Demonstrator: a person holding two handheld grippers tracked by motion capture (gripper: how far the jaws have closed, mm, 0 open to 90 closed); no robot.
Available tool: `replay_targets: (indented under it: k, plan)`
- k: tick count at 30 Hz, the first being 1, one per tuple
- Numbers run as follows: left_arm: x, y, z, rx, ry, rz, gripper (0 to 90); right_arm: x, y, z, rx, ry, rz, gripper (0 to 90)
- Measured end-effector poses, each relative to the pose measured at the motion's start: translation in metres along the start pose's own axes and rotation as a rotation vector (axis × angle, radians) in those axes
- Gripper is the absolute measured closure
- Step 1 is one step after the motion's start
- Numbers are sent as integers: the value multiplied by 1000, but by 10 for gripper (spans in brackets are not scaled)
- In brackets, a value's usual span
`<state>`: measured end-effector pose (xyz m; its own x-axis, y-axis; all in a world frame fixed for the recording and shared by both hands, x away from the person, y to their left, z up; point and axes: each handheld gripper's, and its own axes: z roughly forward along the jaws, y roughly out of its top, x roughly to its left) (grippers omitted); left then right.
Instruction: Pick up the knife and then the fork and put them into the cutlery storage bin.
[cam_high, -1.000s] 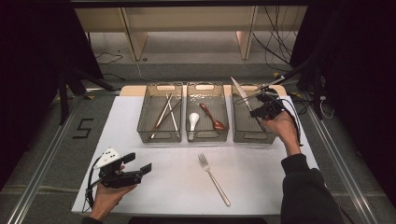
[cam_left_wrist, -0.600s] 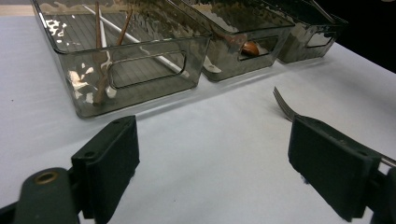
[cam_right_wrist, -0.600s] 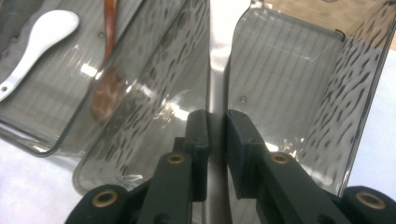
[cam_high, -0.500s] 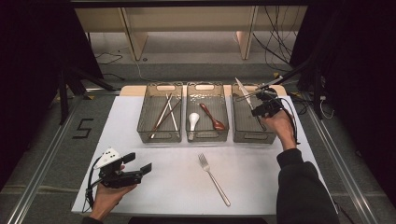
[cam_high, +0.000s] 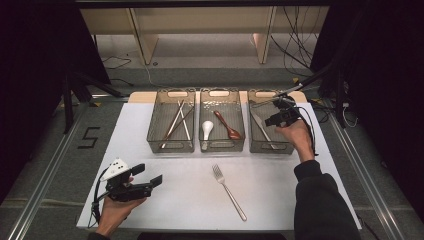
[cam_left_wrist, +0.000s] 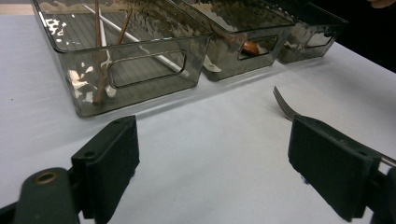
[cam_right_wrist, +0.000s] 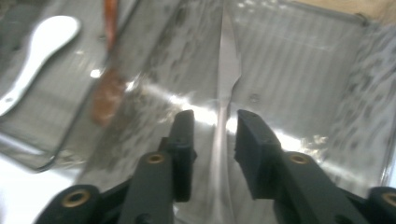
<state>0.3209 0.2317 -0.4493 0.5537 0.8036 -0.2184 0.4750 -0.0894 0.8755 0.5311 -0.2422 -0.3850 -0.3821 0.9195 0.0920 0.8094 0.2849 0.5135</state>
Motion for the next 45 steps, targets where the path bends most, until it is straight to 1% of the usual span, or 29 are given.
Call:
replay_targets:
  k: [2, 4, 8, 10, 14, 16, 19, 22, 23, 24, 27, 31, 34, 37, 43, 45]
  plan:
    - [0, 0, 0, -1, -1, 2, 160, 5, -1, -4, -18, -4, -18, 606]
    - [0, 0, 0, 0, -1, 1, 160, 11, -3, -10, -40, 5, -42, 575]
    - [0, 0, 0, -1, 0, 2, 160, 28, -11, -21, -67, 45, -84, 506]
    - [-1, 0, 0, -2, 0, 1, 160, 38, -17, -26, -78, 74, -111, 490]
    - [-1, 0, 0, -2, 0, 1, 160, 55, -31, -33, -76, 98, -159, 469]
    - [-1, 0, 0, -2, 0, 1, 160, 62, -38, -35, -85, 103, -175, 466]
    - [-1, 0, 0, -2, 0, 1, 160, 70, -47, -37, -87, 112, -184, 450]
    - [-1, 0, 0, -4, -1, 1, 160, 75, -56, -39, -99, 122, -189, 428]
    - [-1, 0, 0, -3, -2, 1, 160, 77, -58, -39, -102, 132, -190, 424]
    - [-1, 0, 0, -3, -3, 2, 159, 78, -61, -38, -102, 145, -192, 420]
    - [0, 0, 0, -3, -1, 1, 160, 85, -70, -38, -95, 156, -207, 412]
    - [-1, 0, 0, -2, -2, 6, 159, 94, -76, -36, -83, 151, -229, 412]
    - [-1, -1, 0, -1, -2, 8, 160, 103, -81, -34, -67, 151, -254, 408]
    - [-1, -1, -1, -4, -3, 3, 159, 109, -86, -32, -58, 158, -272, 406]
    - [-1, -1, 0, -2, -5, 7, 160, 121, -95, -25, -18, 179, -301, 390]
    - [-1, -1, 0, -2, -6, 6, 160, 126, -98, -23, -6, 178, -311, 388]
